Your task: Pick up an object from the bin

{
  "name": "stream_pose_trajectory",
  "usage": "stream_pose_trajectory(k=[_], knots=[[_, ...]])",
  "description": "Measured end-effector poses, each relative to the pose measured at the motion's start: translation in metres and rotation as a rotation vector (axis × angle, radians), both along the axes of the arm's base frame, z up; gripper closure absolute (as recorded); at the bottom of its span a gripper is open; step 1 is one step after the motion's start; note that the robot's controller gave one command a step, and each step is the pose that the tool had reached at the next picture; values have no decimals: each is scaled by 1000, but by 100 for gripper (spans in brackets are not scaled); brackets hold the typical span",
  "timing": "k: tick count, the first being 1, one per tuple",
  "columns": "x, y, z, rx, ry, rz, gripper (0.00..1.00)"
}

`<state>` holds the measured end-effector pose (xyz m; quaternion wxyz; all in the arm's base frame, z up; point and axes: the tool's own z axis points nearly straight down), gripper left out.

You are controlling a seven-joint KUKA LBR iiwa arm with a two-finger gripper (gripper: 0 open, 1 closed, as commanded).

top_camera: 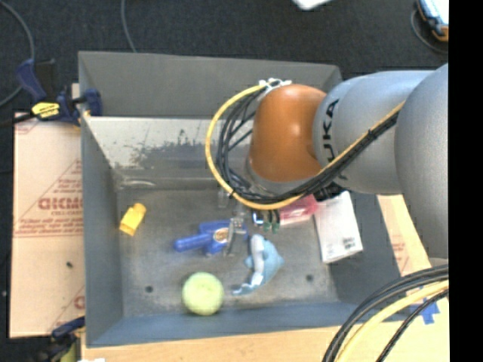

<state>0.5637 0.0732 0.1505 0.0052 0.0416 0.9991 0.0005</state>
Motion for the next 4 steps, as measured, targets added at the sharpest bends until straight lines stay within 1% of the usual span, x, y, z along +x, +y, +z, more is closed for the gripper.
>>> stream_pose_trajectory(k=[1,2,3,4], knots=[[-6,-11,-72,1,5,-37,0],[22,-13,-80,-1,-5,16,0],[-5,-12,-71,1,3,-35,100],[-5,-12,-71,1,3,-35,100]])
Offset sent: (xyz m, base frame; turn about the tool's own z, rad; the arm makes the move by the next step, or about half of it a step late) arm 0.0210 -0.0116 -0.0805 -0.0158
